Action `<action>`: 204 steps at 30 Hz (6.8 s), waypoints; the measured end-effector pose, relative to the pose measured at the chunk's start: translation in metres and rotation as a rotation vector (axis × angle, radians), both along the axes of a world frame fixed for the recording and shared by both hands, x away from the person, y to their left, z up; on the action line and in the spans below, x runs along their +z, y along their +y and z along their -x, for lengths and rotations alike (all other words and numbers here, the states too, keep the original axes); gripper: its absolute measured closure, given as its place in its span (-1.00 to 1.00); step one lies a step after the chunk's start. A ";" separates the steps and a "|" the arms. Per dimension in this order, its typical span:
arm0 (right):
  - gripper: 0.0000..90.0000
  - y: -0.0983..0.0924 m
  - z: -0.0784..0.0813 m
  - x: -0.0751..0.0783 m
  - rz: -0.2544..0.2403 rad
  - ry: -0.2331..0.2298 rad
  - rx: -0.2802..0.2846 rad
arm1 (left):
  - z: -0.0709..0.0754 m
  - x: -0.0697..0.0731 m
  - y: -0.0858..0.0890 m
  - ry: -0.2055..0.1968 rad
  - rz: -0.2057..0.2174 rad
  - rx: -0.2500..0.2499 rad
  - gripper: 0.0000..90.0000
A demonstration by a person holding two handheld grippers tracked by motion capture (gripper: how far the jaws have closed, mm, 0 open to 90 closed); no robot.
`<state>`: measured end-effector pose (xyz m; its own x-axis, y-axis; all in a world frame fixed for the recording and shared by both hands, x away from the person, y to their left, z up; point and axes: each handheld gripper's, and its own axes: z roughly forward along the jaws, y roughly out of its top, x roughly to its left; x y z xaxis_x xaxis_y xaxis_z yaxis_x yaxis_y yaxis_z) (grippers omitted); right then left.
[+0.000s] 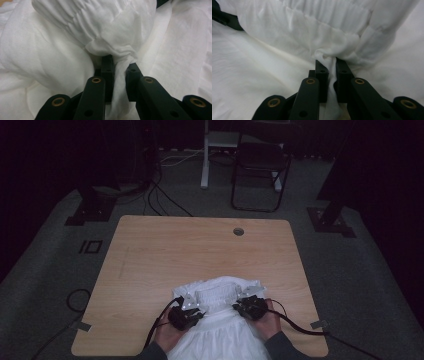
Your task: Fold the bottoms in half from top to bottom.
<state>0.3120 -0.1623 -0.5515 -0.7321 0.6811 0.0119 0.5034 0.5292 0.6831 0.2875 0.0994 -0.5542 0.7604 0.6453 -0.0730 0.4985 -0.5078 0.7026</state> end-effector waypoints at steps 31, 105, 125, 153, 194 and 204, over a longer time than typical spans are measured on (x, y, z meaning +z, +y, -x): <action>0.82 0.035 -0.183 0.006 -0.067 0.021 -0.276 | -0.200 0.021 -0.015 -0.085 -0.286 0.213 0.82; 0.78 -0.029 -0.066 0.021 -0.341 0.064 -0.006 | -0.075 0.028 0.032 0.064 0.169 0.083 0.82; 0.74 -0.017 -0.084 0.020 -0.315 0.075 -0.065 | -0.095 0.024 0.014 0.076 0.109 0.072 0.67; 0.32 -0.023 -0.038 0.027 -0.131 -0.075 0.032 | -0.070 0.029 0.035 -0.035 -0.014 0.062 0.38; 0.37 0.002 -0.125 -0.004 -0.111 -0.034 -0.104 | -0.204 0.018 0.088 -0.054 -0.020 0.498 -0.30; 0.37 0.002 -0.124 -0.005 -0.113 -0.036 -0.105 | -0.209 0.006 0.088 -0.030 -0.058 0.513 -0.37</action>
